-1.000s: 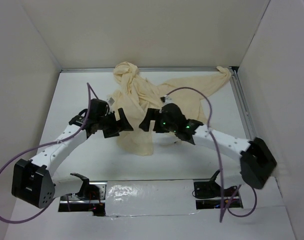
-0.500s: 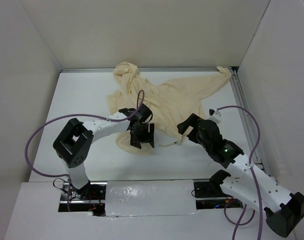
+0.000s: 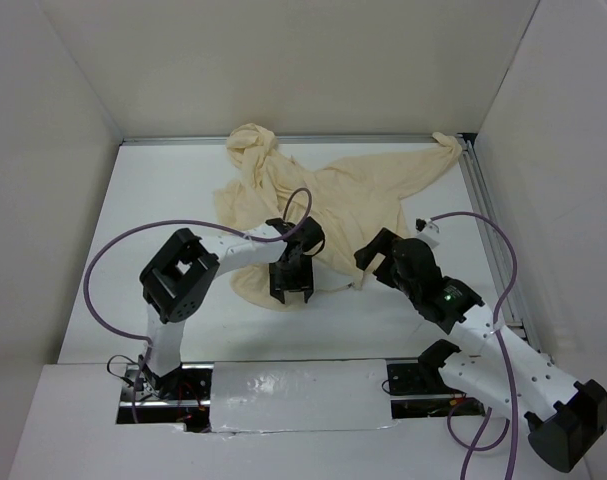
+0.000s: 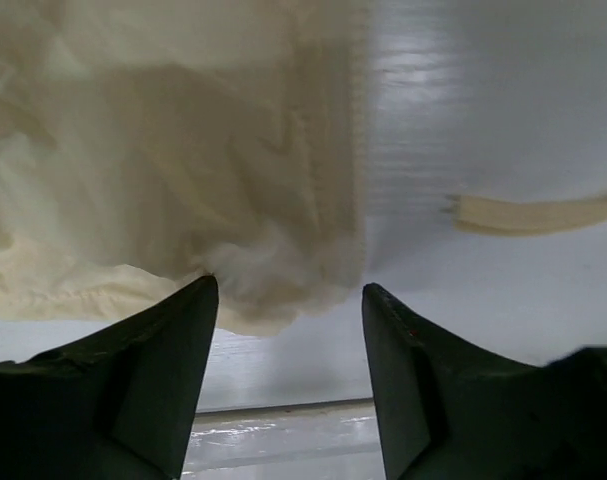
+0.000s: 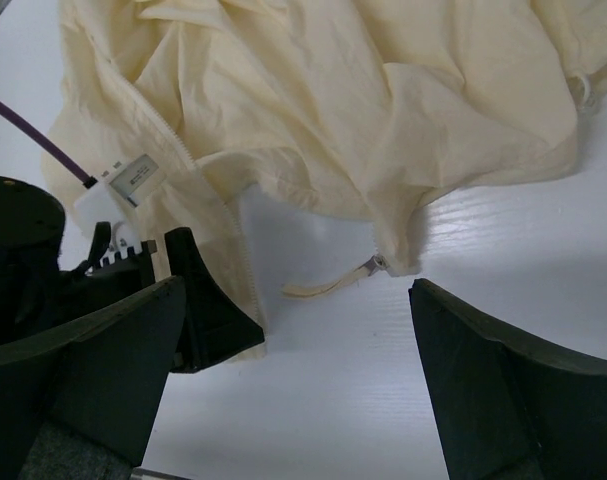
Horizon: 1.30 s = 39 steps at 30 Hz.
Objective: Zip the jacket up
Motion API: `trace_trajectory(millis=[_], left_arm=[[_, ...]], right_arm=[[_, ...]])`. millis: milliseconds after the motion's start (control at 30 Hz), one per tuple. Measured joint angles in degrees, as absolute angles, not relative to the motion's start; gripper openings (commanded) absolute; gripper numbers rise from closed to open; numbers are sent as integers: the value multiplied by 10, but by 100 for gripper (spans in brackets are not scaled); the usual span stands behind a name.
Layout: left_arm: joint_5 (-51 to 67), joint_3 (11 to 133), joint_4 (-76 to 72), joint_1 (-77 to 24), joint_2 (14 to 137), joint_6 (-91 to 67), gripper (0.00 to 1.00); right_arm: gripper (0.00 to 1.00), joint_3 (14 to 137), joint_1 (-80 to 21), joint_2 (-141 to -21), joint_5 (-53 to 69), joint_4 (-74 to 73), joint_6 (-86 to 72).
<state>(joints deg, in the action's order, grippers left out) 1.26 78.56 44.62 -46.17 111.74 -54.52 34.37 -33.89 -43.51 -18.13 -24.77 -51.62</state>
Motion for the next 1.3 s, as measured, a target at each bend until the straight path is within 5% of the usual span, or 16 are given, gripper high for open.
trace_trajectory(millis=[233,567,1300], left_arm=[[1,788,460,-459,1131,-557,54],[35,781,425,-459,1123,-536,72],[-16,776,461,-459,1094,-560,69]], right_arm=[[100,337,-331,-435,-178,-247,-516],[100,332,-320,-451,-170,-247,-515],[100,322,-312,-474,-158,-236,-507]])
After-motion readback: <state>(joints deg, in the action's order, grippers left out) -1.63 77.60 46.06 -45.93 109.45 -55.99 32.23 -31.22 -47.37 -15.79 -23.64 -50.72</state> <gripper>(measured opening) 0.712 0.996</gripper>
